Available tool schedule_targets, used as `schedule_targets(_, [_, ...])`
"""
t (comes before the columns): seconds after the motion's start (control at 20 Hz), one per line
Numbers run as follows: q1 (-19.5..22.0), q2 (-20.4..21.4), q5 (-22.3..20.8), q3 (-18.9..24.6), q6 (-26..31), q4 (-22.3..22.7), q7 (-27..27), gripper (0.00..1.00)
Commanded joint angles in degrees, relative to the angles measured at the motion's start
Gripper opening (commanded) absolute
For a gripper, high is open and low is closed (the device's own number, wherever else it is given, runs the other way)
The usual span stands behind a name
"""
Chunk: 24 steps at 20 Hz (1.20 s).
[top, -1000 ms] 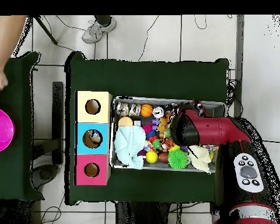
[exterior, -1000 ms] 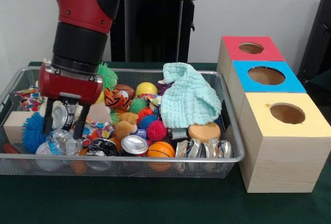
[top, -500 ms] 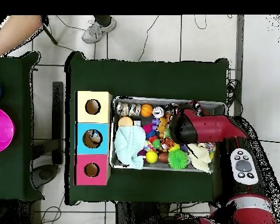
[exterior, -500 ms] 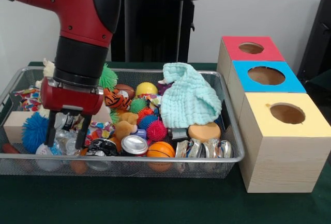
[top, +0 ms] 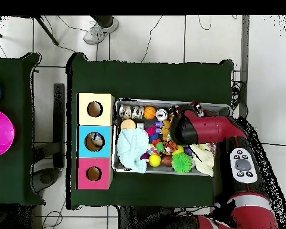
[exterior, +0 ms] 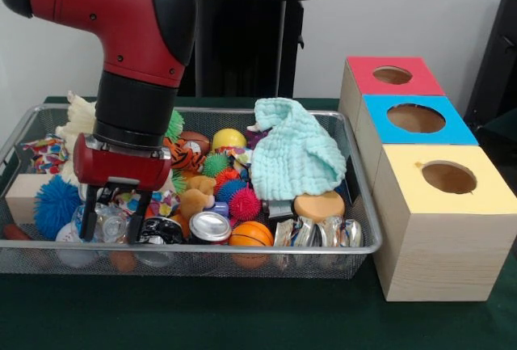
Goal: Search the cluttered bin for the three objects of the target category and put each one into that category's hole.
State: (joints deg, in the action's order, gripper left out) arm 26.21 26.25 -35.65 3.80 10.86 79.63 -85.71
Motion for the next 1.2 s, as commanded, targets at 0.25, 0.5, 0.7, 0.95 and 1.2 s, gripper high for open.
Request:
schedule_targets(0.25, [-0.25,-5.26,-3.62,6.41,1.98,-2.24,2.53,1.0])
schedule_targets(0.5, [0.61,-5.97,-2.63,8.36,5.22,-2.52,4.76,1.0])
schedule_targets(0.7, [-0.74,-6.4,-2.03,7.22,7.17,-2.72,4.09,1.0])
schedule_targets(0.95, [-2.45,-4.17,-0.12,6.49,10.06,-0.13,2.1,1.0])
schedule_targets(1.2, [-3.64,-2.08,1.68,6.13,8.8,3.86,-2.21,1.0])
